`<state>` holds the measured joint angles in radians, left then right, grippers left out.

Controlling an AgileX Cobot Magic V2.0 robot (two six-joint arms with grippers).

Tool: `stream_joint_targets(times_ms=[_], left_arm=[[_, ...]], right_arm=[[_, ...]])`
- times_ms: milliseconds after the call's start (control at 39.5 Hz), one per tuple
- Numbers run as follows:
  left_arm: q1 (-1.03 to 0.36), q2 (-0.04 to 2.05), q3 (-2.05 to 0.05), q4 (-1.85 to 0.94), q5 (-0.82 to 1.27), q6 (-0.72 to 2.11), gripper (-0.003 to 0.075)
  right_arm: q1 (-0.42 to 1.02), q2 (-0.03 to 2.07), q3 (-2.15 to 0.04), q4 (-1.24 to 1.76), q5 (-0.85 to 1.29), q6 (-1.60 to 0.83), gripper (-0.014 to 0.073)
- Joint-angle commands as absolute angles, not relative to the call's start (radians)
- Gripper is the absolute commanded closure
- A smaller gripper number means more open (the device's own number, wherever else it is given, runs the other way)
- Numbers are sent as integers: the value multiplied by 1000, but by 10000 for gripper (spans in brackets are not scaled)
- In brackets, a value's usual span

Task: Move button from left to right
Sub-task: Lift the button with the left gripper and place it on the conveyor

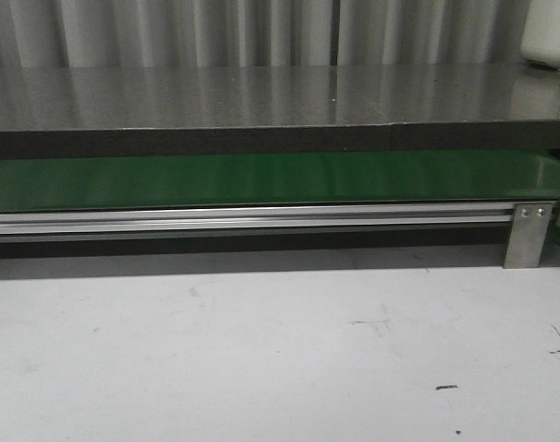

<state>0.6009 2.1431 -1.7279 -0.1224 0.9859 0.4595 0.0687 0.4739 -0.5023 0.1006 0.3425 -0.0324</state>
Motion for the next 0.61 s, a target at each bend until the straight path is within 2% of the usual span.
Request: stream_joint_targets(times_ms=[0,278,582], left_arm=[[594,2029,-1807,-185,1011,442,583],[486,1903,-1820,-235,1120,380,584],[290,1892,-1783,-176,1132,305,584]], right_arm=[[70,485,-537,98,265,-37,-50],[70,485,-537,98,265,-37,-50],[70,485,-537,98,265,-37,-50]])
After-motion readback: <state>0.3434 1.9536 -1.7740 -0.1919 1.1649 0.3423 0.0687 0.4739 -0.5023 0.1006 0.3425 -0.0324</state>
